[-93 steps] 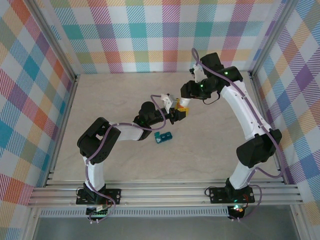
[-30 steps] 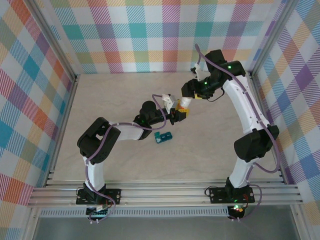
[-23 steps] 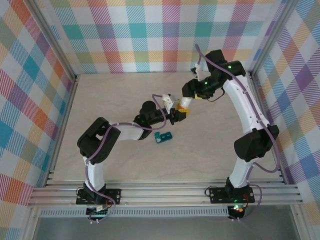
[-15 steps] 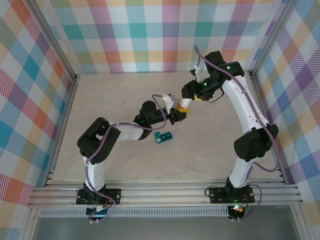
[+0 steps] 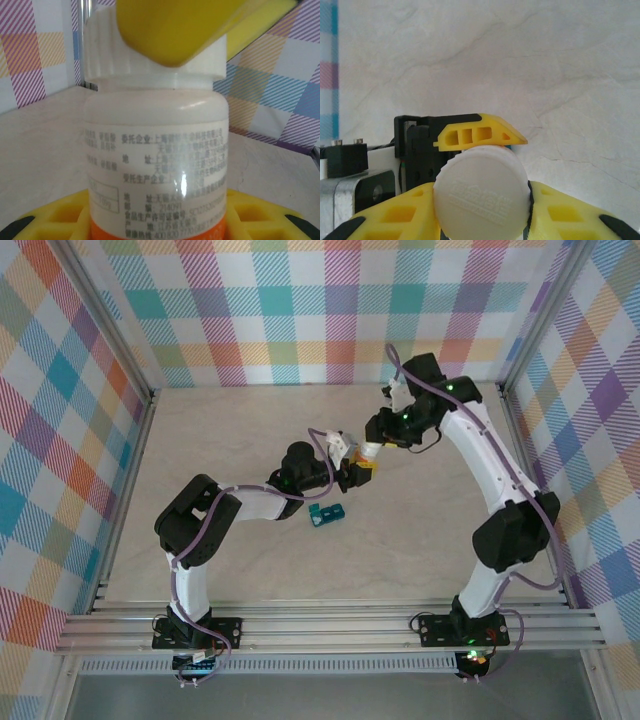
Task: Sort the pills into containers
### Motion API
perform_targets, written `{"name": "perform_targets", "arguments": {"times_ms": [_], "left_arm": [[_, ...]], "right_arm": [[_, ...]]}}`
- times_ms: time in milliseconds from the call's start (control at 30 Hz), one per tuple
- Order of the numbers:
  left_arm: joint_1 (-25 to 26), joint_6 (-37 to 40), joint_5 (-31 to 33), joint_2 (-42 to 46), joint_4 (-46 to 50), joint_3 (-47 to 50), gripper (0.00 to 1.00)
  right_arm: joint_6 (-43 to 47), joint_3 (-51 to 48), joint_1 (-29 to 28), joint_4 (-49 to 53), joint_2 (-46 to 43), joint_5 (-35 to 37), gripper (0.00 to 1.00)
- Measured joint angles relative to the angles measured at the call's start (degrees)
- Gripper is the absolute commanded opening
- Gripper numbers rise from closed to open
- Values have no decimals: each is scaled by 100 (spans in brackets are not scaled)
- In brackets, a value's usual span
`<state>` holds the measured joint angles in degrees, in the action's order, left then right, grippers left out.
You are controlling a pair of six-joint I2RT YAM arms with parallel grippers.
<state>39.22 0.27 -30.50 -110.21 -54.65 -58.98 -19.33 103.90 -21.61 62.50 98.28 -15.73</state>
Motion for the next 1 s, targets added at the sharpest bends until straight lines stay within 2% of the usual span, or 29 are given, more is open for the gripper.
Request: {"name": "perform_targets", "arguments": {"times_ms": [133, 233, 300, 367, 400, 500, 700, 1000], "left_arm": [[2, 63, -164, 0, 103, 35, 0], [11, 66, -205, 0, 114, 35, 0], [11, 63, -203, 0, 111, 35, 0], [4, 61, -153, 0, 83, 33, 0], [7, 61, -118, 0, 26, 24, 0], [-24, 55, -7, 0, -195, -2, 0], [-2, 66, 11, 2, -417, -50, 0], [2, 83, 4, 2, -413, -50, 0]], "right_arm": [[-1187, -1276, -361, -1163, -846, 815, 35], [-1716, -1665, -426, -1532, -1128, 1043, 38], [-1840, -1676, -452, -1600, -1121, 1110, 47], [-1882, -1543, -468, -1510, -1027, 1150, 68], [-1895, -1447, -483, -1416, -970, 1126, 73], [-1762, -999, -476, -1069, -776, 1235, 80], [-1143, -393, -321, -706, -717, 1043, 84], [79, 651, 240, -87, -216, 136, 83]]}}
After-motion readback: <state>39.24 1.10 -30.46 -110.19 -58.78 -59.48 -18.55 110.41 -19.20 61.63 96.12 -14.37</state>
